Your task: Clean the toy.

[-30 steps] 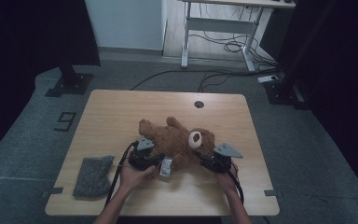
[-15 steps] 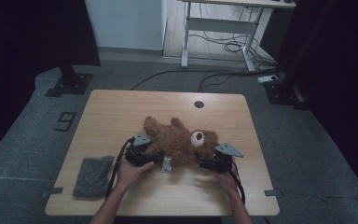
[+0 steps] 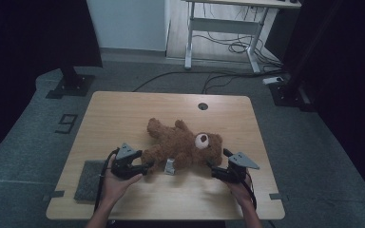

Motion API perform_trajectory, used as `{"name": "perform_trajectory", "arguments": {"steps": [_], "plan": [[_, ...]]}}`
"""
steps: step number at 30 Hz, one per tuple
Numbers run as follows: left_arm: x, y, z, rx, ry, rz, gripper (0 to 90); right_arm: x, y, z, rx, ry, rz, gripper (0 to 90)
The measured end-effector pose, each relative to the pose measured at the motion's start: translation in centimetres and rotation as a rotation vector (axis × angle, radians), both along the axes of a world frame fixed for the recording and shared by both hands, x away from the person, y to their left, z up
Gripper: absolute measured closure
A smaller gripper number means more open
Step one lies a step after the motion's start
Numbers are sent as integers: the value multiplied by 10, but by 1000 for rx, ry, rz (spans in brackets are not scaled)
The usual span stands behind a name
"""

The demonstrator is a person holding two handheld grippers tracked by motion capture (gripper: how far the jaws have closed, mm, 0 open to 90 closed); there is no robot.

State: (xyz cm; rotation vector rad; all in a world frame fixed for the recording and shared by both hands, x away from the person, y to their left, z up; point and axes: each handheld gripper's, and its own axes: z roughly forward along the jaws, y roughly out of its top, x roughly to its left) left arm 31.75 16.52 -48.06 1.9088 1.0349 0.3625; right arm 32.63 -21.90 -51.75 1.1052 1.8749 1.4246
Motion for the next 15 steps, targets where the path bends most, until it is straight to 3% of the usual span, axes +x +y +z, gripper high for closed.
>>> {"name": "perform_trajectory", "arguments": {"steps": [9,15], "plan": [[-28,11,-21,14,27,-23,327,-37,-7,-14,-6,40,43,208],[-47,17,-30,-21,40,-48,328,-58,-13,-27,-10,83,54,214]]}}
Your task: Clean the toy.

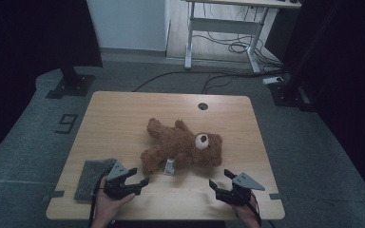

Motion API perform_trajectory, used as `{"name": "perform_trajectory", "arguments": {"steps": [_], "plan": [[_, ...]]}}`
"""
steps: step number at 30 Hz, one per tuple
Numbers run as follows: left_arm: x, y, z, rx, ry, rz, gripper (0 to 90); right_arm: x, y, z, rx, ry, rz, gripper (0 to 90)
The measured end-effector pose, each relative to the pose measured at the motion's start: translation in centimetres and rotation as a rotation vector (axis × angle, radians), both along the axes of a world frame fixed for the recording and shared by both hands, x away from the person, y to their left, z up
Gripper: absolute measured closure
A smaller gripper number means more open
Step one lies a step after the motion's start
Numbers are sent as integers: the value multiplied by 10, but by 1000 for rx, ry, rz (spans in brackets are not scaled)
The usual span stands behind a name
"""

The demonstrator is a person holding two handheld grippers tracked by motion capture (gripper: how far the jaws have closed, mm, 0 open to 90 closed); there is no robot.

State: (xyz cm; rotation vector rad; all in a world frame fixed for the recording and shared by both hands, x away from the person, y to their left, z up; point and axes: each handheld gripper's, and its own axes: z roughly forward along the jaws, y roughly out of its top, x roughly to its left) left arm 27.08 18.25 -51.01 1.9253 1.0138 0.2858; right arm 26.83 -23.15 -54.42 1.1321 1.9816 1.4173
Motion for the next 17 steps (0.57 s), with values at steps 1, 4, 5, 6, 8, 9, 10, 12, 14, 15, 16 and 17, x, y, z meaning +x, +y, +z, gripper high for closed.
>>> {"name": "perform_trajectory", "arguments": {"steps": [1,4,5,6,8,9,10,12,14,15,16,17], "plan": [[-2,0,-2,1,1,-3,327,-4,0,-4,-2,8,0,221],[-5,2,-6,-2,0,0,327,-11,0,-4,-11,0,2,223],[-5,2,-6,-2,0,0,327,-11,0,-4,-11,0,2,223],[-5,3,-5,-3,-3,5,327,-11,0,-5,-8,14,12,223],[-6,2,-4,-3,-10,3,327,-11,2,-5,-16,9,12,222],[-6,2,-3,-1,-12,0,327,-10,3,-5,-17,8,16,222],[-6,2,-3,0,-13,-2,326,-10,3,-5,-19,7,17,221],[-6,2,-3,-3,-10,-3,325,-10,3,-4,-25,9,16,218],[-6,3,-3,-4,-9,-2,325,-10,3,-4,-23,14,18,212],[-6,4,-4,-4,-9,-2,325,-10,2,-4,-26,14,20,209],[-6,5,-4,-6,-6,1,325,-10,2,-3,-30,12,20,208],[-6,5,-4,-6,-6,1,324,-11,1,-3,-25,9,17,208]]}}
